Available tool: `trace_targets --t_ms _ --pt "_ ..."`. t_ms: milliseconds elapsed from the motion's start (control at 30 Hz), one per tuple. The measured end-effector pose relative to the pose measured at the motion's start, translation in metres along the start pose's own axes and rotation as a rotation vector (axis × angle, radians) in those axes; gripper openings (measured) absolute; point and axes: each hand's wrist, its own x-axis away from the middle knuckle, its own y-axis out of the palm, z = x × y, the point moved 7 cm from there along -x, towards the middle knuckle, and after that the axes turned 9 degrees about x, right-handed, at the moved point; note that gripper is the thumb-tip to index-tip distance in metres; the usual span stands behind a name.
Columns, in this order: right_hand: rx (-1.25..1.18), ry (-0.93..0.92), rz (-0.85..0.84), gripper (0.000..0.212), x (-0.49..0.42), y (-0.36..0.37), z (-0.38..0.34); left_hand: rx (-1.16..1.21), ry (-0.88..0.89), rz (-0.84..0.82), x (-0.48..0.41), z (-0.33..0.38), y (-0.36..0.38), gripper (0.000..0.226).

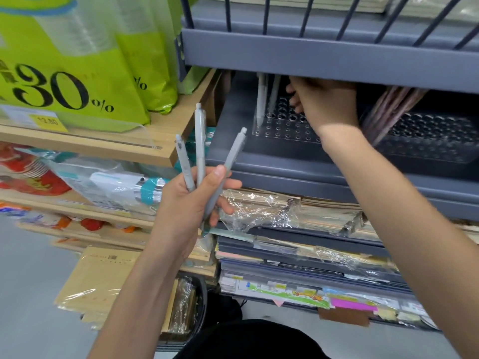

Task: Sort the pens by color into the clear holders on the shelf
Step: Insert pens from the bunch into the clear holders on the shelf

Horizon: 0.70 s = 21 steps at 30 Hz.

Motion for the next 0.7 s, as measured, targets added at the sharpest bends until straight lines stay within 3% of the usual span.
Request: trace_targets --t_ms 100,200,367,467,567,700 --pt "-0.137 -0.069 -0.207 0.012 0.031 0.012 -0.003 0.000 -0.010 -0.019 0.001 -0.002 0.002 0.031" --pt "-0.178 -0.066 -0.467 0.014 0.064 0.029 -0.001 -0.001 -0.028 -0.041 0.001 -0.006 0.007 0.033" --pt "-0.267 -0.079 -0.545 0.012 0.081 0.034 -0.003 -0.020 -0.055 -0.077 0.003 -0.009 0.015 0.025" --pt "-0.375 -0.012 -0.471 0.010 0.076 0.023 0.001 -0.030 -0.058 -0.073 0.002 -0.010 0.017 0.031" --pt "-0.494 0.039 -0.232 0.003 0.057 -0.004 0.006 -0.038 -0.065 -0.035 0.002 -0.012 0.013 0.031" --pt "-0.527 0.026 0.078 0.011 0.029 -0.040 0.014 -0.007 -0.081 -0.014 0.003 -0.013 0.010 0.032"
